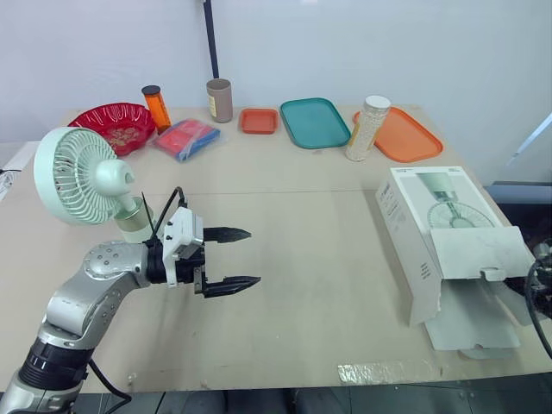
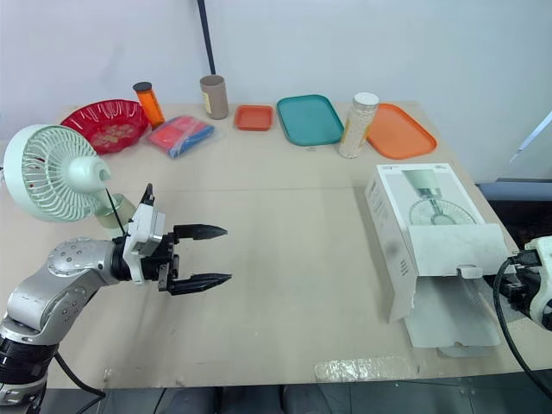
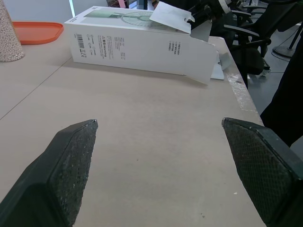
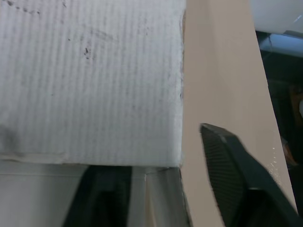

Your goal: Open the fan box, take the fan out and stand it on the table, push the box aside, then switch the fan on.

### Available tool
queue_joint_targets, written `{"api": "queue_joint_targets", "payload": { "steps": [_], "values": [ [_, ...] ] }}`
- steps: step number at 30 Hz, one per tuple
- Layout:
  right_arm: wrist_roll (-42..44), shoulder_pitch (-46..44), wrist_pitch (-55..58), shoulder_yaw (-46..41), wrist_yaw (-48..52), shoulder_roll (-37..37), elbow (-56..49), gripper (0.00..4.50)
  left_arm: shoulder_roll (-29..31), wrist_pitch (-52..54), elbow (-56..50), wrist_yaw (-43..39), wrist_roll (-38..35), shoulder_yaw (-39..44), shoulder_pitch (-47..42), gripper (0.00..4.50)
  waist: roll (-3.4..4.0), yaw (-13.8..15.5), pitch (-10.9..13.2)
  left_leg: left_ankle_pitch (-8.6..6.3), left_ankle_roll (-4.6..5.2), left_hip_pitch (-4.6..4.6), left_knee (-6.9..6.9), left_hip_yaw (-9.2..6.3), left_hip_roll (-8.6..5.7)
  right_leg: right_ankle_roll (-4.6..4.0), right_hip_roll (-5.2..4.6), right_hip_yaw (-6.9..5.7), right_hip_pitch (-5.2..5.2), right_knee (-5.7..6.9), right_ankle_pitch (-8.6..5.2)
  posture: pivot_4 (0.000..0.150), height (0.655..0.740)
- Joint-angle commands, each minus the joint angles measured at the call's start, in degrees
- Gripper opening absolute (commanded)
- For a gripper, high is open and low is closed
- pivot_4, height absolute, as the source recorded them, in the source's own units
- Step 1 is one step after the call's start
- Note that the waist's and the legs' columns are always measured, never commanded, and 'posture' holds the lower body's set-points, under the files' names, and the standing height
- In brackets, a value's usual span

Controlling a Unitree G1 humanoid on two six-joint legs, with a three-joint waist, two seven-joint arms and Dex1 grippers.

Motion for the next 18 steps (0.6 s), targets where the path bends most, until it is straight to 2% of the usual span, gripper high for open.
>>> {"api": "queue_joint_targets", "payload": {
  "steps": [1, 2, 3, 10, 15, 18],
  "values": [
    [-1.1, 2.6, -0.6, -2.5, 0.7, -2.5, -5.4, 4.05, 0.3, -0.8, -2.4, 0.4, -0.4, 1.4, 0.7, 4.5, 0.02, 0.0, 0.0, 0.0, 0.0, 0.0, 0.0, 0.0, 0.0, 0.0, 0.0, 0.0, 0.0, 0.0, 0.0, 0.15, 0.74],
    [-0.7, 3.7, 0.2, -3.5, 1.4, -2.8, -6.9, 4.38, 0.4, -0.8, -2.5, 0.5, -0.4, 1.5, 0.9, 4.5, 0.04, 0.1, 0.0, 0.0, 0.0, 0.0, 0.0, 0.0, 0.0, 0.01, 0.0, 0.0, 0.0, 0.0, -0.01, 0.15, 0.74],
    [-0.7, 5.0, 0.5, -4.2, 2.2, -3.2, -8.3, 4.46, 0.4, -0.8, -2.5, 0.4, -0.4, 1.5, 1.0, 4.5, 0.04, 0.1, 0.0, 0.0, 0.0, 0.0, 0.0, 0.0, 0.0, 0.01, 0.0, 0.0, 0.0, 0.0, -0.01, 0.15, 0.74],
    [-1.8, 12.1, 2.8, -8.7, 5.6, -4.9, -14.8, 4.46, 0.5, -1.0, -1.8, 0.1, -0.3, 1.6, 0.9, 4.5, 0.04, 0.1, 0.0, 0.0, 0.0, 0.01, 0.02, 0.0, -0.01, 0.04, -0.01, 0.01, 0.04, 0.0, -0.02, 0.15, 0.74],
    [-2.3, 19.4, 5.1, -15.7, 12.7, -7.2, -21.1, 4.46, 0.8, -1.1, -1.1, -0.3, -0.2, 1.9, 0.7, 4.5, 0.06, 0.1, 0.0, -0.01, 0.0, -0.01, 0.0, -0.01, -0.02, 0.08, 0.0, 0.02, 0.04, -0.01, -0.06, 0.15, 0.74],
    [2.5, 16.2, 11.3, -21.4, 18.1, -12.4, -24.4, 4.46, 1.1, -0.5, -0.9, -0.1, -0.5, 2.6, 0.8, 4.5, 0.01, 0.0, 0.0, -0.01, 0.0, 0.1, 0.02, 0.01, -0.02, 0.08, 0.02, 0.07, 0.11, 0.0, -0.06, 0.15, 0.74]
  ]
}}
